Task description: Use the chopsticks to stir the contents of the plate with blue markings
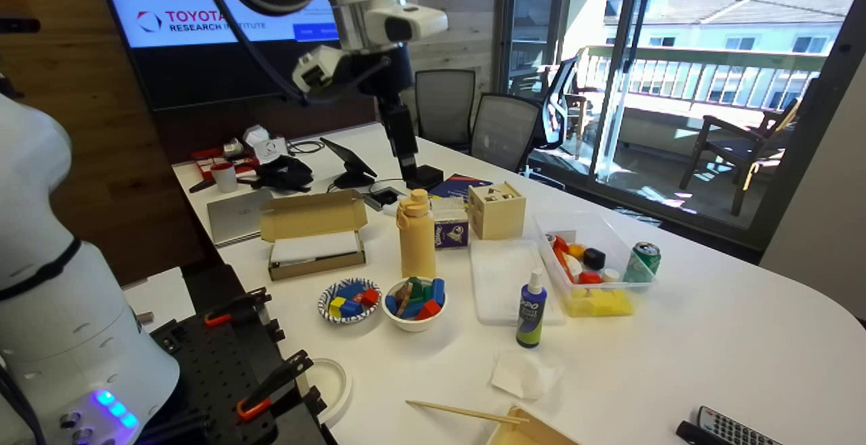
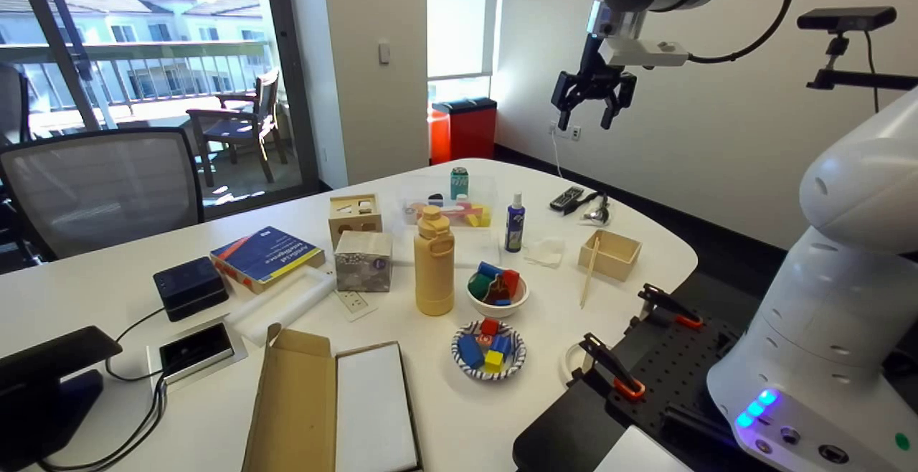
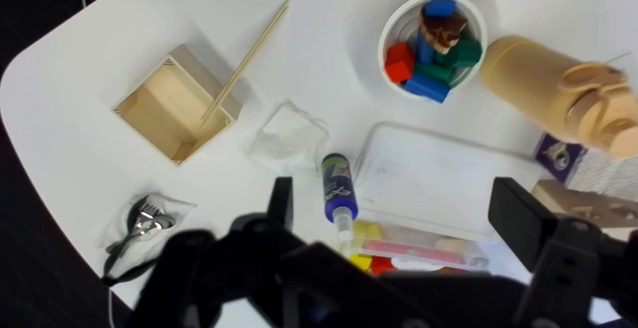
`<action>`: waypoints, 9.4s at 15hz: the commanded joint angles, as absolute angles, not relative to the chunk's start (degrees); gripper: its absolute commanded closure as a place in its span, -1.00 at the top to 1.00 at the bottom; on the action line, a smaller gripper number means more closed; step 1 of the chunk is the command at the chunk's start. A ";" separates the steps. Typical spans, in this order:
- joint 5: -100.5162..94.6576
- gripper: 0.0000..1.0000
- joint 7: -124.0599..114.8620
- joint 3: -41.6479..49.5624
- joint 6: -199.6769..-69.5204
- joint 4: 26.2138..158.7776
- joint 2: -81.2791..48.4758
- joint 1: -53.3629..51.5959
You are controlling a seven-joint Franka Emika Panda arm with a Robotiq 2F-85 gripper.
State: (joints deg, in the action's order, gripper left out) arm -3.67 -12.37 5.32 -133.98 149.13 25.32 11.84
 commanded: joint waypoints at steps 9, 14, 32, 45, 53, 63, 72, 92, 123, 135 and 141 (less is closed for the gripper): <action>-3.78 1.00 -31.75 14.73 -172.44 146.30 -11.10 22.69; 6.02 1.00 -35.03 18.61 -175.66 138.38 -24.92 18.68; 21.91 1.00 -34.49 18.85 -177.13 126.30 -45.31 13.58; 22.46 0.03 -34.35 19.41 -178.81 126.02 -47.41 13.12; 22.57 -1.00 -34.56 20.00 -179.14 126.00 -47.79 12.25; 22.42 -0.94 -35.95 31.85 -180.54 131.85 -41.47 -1.45; 24.85 -0.94 -33.18 56.47 -190.73 146.74 -33.46 -39.95; 23.99 -0.94 -40.52 43.12 -198.10 151.78 -30.64 -61.65; 22.07 -0.94 -51.06 39.64 -198.06 142.12 -52.41 -62.54; 26.18 -0.94 -56.10 47.22 -198.05 143.46 -53.88 -70.71; 25.16 -0.94 -59.96 47.22 -198.05 144.06 -55.22 -75.78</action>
